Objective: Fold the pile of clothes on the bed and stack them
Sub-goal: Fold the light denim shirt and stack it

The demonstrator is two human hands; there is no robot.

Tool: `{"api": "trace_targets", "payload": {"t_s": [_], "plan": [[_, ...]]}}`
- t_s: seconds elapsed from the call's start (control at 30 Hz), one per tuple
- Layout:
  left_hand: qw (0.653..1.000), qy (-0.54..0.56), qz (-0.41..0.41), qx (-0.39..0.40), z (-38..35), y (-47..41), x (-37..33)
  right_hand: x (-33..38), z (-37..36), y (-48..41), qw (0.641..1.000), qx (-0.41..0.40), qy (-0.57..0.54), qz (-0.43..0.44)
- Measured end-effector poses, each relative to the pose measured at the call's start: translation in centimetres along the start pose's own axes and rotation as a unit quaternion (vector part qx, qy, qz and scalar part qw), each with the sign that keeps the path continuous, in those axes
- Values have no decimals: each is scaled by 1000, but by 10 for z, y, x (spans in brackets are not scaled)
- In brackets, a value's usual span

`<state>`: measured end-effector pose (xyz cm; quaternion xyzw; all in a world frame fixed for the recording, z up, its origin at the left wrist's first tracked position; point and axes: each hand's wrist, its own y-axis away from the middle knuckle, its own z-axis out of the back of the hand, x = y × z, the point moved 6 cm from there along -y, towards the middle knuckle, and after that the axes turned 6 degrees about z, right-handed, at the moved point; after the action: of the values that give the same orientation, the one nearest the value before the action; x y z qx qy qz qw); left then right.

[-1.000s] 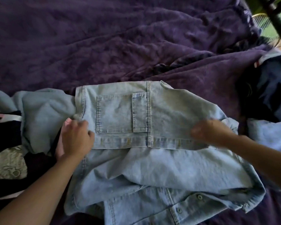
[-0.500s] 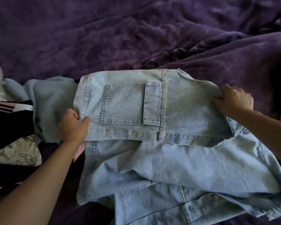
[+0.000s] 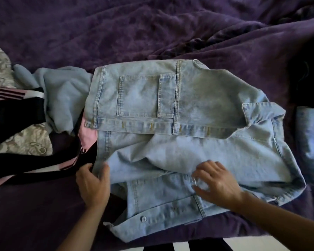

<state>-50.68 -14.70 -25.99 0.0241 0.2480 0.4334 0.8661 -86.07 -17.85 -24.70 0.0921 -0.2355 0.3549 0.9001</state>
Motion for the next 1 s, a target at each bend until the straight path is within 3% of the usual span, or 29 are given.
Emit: {"api": "trace_targets", "payload": {"t_s": [0.1,0.17,0.23,0.33,0.43,0.5,0.57,0.63,0.73,0.8,0.9,1.0], "plan": [[968,-59,-244,-10,6,56,6,22,-26,29,997,63,-24,36],[915,-82,-384,91,-11,100,6,11,-41,50,986,167,16,-22],[852,-184,-437,225,-40,137,20,-11,-47,75,954,274,73,-99],[791,-352,-381,323,-73,146,52,-34,-44,100,931,300,110,-179],[793,-340,-374,339,-77,141,53,-47,-31,120,925,228,115,-283],[808,-321,-345,354,-65,133,52,-43,-25,137,903,250,138,-322],[808,-323,-291,398,-46,125,62,-25,-25,153,898,287,144,-299],[776,-354,-241,462,-21,128,74,0,-27,171,896,329,120,-274],[702,-390,-191,565,24,150,89,30,-18,197,857,402,84,-311],[671,-404,-179,596,43,159,96,45,-14,209,837,439,72,-320],[676,-382,-178,605,63,158,91,61,-1,213,823,457,75,-330],[723,-308,-169,594,74,138,75,49,22,201,831,433,82,-339]]}}
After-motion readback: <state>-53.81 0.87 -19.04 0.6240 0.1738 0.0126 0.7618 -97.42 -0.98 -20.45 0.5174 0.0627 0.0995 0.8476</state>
